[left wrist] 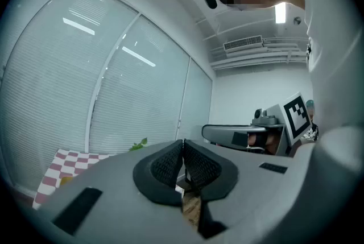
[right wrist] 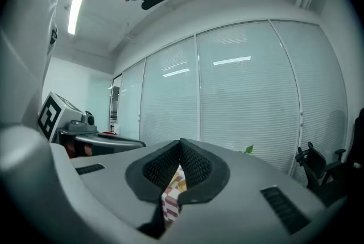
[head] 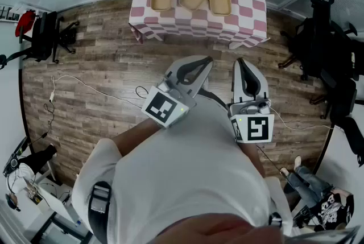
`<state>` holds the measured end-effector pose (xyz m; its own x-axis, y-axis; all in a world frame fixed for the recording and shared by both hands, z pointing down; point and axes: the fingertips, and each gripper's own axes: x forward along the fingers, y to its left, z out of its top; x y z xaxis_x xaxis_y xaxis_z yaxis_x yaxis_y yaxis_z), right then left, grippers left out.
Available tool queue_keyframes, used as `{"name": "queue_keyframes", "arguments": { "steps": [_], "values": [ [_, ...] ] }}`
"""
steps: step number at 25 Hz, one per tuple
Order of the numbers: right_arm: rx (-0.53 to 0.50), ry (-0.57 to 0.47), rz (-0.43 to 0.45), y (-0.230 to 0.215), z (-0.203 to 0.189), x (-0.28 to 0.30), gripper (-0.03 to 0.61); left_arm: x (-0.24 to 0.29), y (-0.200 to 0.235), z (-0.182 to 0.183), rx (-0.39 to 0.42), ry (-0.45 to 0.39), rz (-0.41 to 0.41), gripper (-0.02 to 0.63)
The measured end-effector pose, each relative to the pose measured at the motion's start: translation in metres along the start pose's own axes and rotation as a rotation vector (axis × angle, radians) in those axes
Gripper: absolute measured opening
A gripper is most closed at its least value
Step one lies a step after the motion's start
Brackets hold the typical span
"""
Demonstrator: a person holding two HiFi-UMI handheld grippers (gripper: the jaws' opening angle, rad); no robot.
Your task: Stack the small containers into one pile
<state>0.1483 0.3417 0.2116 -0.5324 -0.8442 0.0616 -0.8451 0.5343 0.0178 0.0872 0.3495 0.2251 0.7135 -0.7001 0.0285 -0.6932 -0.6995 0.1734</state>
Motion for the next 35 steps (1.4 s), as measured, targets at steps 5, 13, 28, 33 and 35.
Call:
{"name": "queue_keyframes", "arguments": {
  "steps": [5, 13, 28, 33, 35],
  "values": [
    [-0.006, -0.004, 0.023, -0.003, 0.001, -0.001, 0.031, 0.007, -0.003, 0.0, -0.013, -0.003, 0.007, 0.034],
    [0.041, -0.022, 0.038, -0.031, -0.001, 0.0, 0.031, 0.032, -0.003, -0.001, -0.024, 0.004, 0.029, 0.034],
    [0.096, 0.026, 0.125, -0.07, -0.023, 0.036, 0.032, 0.075, 0.03, -0.009, -0.034, 0.029, 0.118, 0.034],
    [0.088, 0.038, 0.126, -0.08, -0.026, 0.068, 0.032, 0.091, 0.061, -0.004, -0.045, 0.012, 0.123, 0.034],
    [0.086, 0.04, 0.129, -0.083, -0.027, 0.088, 0.032, 0.101, 0.077, -0.003, -0.048, 0.008, 0.119, 0.034]
  ]
}}
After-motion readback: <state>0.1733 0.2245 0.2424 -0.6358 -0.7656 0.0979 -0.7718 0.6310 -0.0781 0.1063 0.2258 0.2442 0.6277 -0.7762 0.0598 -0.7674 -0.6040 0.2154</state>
